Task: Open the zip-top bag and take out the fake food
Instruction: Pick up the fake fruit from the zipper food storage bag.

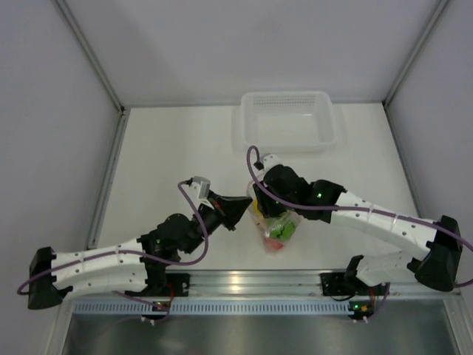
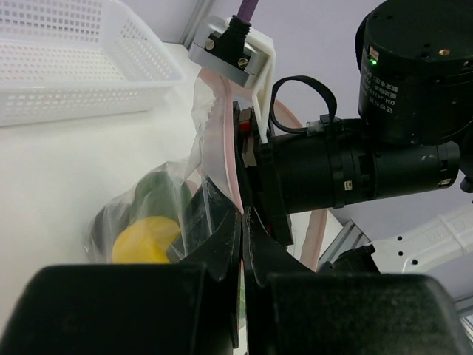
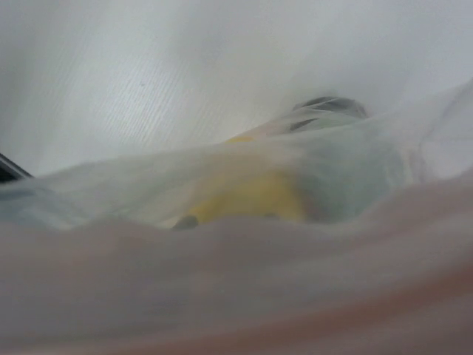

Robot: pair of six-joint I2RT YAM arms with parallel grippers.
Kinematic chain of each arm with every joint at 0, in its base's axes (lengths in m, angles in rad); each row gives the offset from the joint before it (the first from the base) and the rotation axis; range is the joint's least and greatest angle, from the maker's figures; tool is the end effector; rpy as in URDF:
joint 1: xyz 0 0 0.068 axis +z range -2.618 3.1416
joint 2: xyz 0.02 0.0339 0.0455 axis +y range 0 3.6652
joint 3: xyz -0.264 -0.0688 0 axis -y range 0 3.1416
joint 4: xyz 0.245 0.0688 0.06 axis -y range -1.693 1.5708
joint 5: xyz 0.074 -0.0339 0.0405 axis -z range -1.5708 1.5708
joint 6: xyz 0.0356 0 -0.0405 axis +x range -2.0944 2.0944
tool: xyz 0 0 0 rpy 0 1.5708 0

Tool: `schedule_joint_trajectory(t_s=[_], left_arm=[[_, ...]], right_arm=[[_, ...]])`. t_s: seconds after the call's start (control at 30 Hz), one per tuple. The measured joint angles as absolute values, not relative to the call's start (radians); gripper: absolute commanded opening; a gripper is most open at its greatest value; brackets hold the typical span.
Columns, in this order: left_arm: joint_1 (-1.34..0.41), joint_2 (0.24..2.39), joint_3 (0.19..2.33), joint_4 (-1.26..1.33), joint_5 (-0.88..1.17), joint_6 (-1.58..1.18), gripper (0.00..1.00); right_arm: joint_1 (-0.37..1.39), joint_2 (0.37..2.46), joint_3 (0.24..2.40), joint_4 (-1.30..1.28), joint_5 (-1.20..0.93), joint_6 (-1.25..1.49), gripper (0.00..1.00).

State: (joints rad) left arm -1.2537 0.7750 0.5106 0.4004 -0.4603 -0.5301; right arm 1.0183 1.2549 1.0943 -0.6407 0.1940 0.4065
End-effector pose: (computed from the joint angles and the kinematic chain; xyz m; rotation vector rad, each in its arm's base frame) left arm 0.0738 -0.1741 0.3065 0.1540 1.5432 -1.1157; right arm 0.1450 0.2222 0.3062 -0.6325 2.3167 0.4584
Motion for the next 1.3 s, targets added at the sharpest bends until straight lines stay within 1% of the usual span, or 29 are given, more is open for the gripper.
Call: schedule_joint_trajectory(t_s=[0.07,0.17,0.23,0.5,0.67,0.7,0.77,0.83,0.93,1.13,1.3], left_arm=[[-1.254,0.779,0.511,0.4,-0.46,-0.53,0.0],[-1.254,0.785,0.513,0.399,-0.46,-0.53,0.0],[-1.254,0.788,0.514,0.4,-0.46,-0.53,0.0],[-1.253,0.79,0.514,0.4,-0.461,-0.533,0.0],[-1.253,0.795,0.514,0.399,-0.463,-0.543,0.0],[-1.253,0.798,0.514,0.399,-0.465,-0.546,0.0],[-1.253,0.808,0.514,0.4,-0.466,-0.551,0.0],[-1.253,0.818,0.514,0.4,-0.47,-0.552,0.0],[-1.253,0.828,0.514,0.4,-0.477,-0.553,0.0],[-1.253,0.841,0.514,0.4,-0.48,-0.556,0.0],[-1.251,0.847,0.516,0.395,-0.48,-0.556,0.0]], right_arm=[[1.018,1.267,1.094,-0.64,0.22,0.424,0.49],[1.018,1.287,1.094,-0.635,0.242,0.448,0.53],[1.018,1.294,1.094,-0.631,0.257,0.465,0.58],[1.021,1.299,1.093,-0.638,0.336,0.538,0.58],[1.021,1.319,1.094,-0.642,0.343,0.568,0.63],[1.021,1.324,1.094,-0.641,0.343,0.571,0.65],[1.021,1.33,1.094,-0.642,0.342,0.579,0.84],[1.021,1.333,1.094,-0.656,0.34,0.584,0.88],[1.021,1.333,1.094,-0.669,0.339,0.59,0.89],[1.023,1.348,1.093,-0.68,0.338,0.604,0.82],[1.024,1.4,1.092,-0.68,0.339,0.606,0.81]])
